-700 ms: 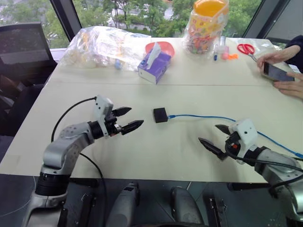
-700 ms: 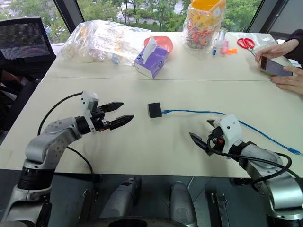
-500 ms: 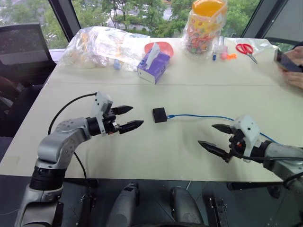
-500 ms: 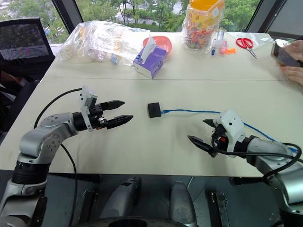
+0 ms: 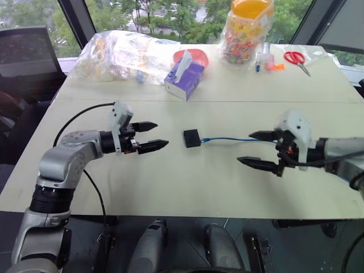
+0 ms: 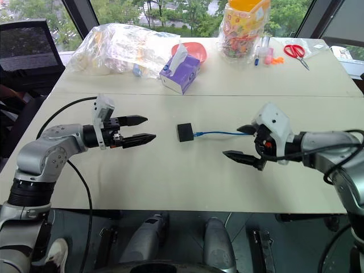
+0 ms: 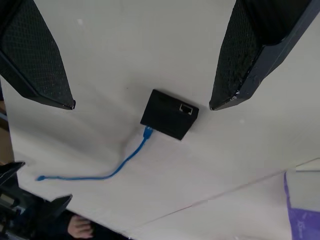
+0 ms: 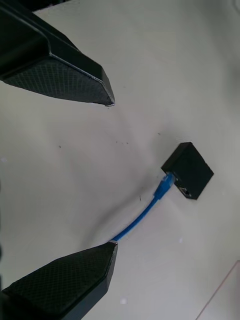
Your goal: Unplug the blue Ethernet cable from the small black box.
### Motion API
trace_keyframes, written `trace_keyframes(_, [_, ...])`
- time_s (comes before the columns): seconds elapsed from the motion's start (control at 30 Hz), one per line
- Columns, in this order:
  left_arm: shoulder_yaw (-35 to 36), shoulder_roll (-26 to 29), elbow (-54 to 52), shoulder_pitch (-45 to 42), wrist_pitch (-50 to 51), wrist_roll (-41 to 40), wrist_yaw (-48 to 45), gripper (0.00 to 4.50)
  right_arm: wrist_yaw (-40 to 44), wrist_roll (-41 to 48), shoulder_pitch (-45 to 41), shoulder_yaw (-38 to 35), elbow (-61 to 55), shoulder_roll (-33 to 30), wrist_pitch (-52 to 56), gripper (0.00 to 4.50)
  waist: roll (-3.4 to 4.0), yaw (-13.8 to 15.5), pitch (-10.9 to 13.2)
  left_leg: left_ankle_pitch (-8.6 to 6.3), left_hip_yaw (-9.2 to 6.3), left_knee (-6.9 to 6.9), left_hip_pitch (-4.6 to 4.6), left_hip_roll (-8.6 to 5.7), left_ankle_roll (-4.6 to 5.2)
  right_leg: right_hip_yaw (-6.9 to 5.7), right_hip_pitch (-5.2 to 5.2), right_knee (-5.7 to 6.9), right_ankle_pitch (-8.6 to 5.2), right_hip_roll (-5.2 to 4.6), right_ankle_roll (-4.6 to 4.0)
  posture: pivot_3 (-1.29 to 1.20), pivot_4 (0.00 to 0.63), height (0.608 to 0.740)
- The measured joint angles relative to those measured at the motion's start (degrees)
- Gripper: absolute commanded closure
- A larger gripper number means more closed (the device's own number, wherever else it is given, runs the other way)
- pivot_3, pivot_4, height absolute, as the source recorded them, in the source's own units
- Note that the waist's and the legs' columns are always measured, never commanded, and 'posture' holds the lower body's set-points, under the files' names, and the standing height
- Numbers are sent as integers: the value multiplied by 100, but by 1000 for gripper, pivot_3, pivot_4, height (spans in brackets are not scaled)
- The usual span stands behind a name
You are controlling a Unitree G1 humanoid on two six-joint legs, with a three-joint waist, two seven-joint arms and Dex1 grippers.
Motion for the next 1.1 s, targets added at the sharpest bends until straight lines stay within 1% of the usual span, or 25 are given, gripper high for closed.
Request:
trace_keyframes(0.1, [-145,-38,49,29,-182,188,-35,22,155,-294,-494,396,421,41,-291,0,-1,8,0,0,-1,-2,0,1,0,-1,-1,0,0,0,0,0,150,728])
trace_keyframes(0.17, [-157,-93,70,42,-237,255,-10,22,205,-428,-788,741,631,230,-370,0,-1,7,0,0,-1,-3,-2,1,1,0,-3,1,1,0,1,0,150,728])
trace_keyframes(0.23, [-158,-188,47,30,-245,278,43,22,315,-659,-1274,1255,932,578,-505,0,0,-25,1,1,0,-2,-2,-1,1,3,-6,6,3,1,3,0,150,728])
trace_keyframes(0.3, [-169,-219,27,34,-278,308,71,22,448,-831,-1441,1573,1044,644,-653,0,-1,-6,2,1,-3,-3,-2,0,1,1,-8,12,2,3,5,0,150,728])
trace_keyframes(0.4, [-103,-217,3,106,-327,358,191,22,789,-1566,-2042,2358,1821,962,-1257,0,-1,-14,2,2,-2,0,3,-2,1,1,-4,15,3,3,8,0,150,728])
trace_keyframes(0.47, [-83,-214,-53,136,-373,391,256,22,946,-1928,-2300,2717,2320,1213,-1614,0,-1,-20,2,3,-2,1,9,-2,1,2,-1,21,4,4,10,0,150,728])
trace_keyframes(0.53, [-68,-204,-101,203,-474,474,347,22,1067,-2465,-2640,3132,3072,1499,-2128,0,-1,-29,2,4,-2,0,14,-2,-1,2,-1,26,6,5,12,0,150,728])
trace_keyframes(0.57, [-70,-215,-119,222,-481,482,364,22,1075,-2597,-2693,3213,3254,1536,-2245,0,-1,-24,2,4,-2,0,13,-2,-2,2,-2,27,7,6,15,0,150,728])
trace_keyframes(0.7, [-33,-209,-252,396,-494,510,490,22,1338,-3166,-3216,3469,4642,2115,-2968,0,-2,-31,4,6,-3,0,21,-2,-4,4,-4,49,14,8,30,0,150,728])
trace_keyframes(0.77, [-15,-209,-310,475,-572,560,579,22,1401,-3395,-3547,3525,5341,2478,-3228,0,-2,-46,5,9,-2,0,37,-2,-9,7,-2,70,14,8,32,0,150,728])
trace_keyframes(0.9, [3,-224,-467,549,-636,597,713,22,1542,-3749,-4042,3579,6521,2899,-3623,0,-1,-55,5,14,-8,-3,48,1,-16,7,-1,87,12,15,28,0,150,728])
trace_keyframes(1.0, [53,-220,-488,605,-695,621,782,0,1844,-3897,-4289,3563,7146,3105,-3782,772,-1,-61,5,14,-8,-2,51,0,-17,7,2,87,11,16,28,0,150,728])
trace_keyframes(1.1, [55,-227,-501,626,-725,662,862,0,2130,-4014,-4439,3563,7483,3259,-3949,2218,0,-95,4,15,-9,-2,53,1,-18,7,4,89,14,17,32,0,150,728])
